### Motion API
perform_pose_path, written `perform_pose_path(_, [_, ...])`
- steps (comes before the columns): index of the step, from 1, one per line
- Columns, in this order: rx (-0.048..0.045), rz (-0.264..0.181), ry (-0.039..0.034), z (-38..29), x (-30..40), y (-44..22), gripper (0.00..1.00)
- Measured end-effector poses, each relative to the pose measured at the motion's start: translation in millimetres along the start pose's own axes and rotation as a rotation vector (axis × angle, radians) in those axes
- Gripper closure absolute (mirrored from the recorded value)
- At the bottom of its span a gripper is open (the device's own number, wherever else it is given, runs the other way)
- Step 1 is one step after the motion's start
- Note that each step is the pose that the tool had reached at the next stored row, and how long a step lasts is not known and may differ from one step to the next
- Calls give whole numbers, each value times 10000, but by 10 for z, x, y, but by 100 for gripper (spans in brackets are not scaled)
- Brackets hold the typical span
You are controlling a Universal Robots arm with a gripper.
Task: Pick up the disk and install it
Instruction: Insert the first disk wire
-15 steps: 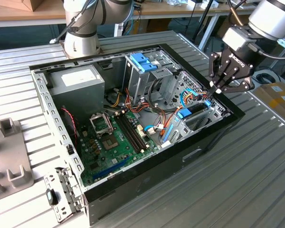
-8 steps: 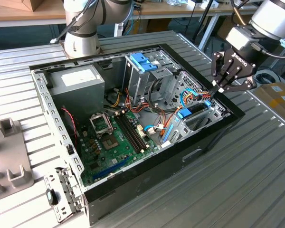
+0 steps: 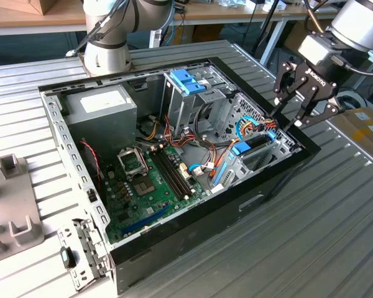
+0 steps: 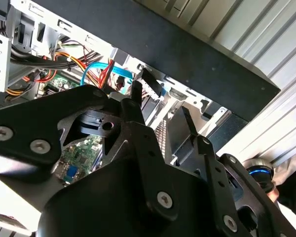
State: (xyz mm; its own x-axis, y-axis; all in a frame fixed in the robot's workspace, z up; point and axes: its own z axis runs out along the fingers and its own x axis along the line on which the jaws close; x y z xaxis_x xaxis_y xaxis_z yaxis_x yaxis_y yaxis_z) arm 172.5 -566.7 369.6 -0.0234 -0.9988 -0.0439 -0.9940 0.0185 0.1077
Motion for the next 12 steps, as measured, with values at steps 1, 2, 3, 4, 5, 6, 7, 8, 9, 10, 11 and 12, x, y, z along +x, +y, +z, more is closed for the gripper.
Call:
perform_pose_path(1, [0, 0, 1, -1, 0, -5, 52])
perform_pose_path(2, [0, 0, 1, -2, 0, -9, 52])
perform_pose_path(3, [0, -1, 1, -2, 0, -16, 52])
perform_pose_path(4, [1, 0, -1, 0, 0, -9, 52])
perform_pose_path(5, [0, 0, 1, 0, -1, 4, 52])
perform_pose_path(6, [0, 0, 0, 2, -2, 15, 52])
perform_pose_path(7, [-1, -17, 2, 4, -9, 28, 52])
perform_pose_path(8, [-5, -114, 13, 4, -17, 29, 52])
perform_pose_path(9, [-11, -247, 28, 5, -20, 29, 52])
perform_pose_path(10, [-21, -477, 51, 6, -22, 30, 52])
perform_pose_path(11, [-29, -657, 69, 6, -22, 29, 52])
perform_pose_path(12, [-37, -840, 91, 6, -23, 29, 52])
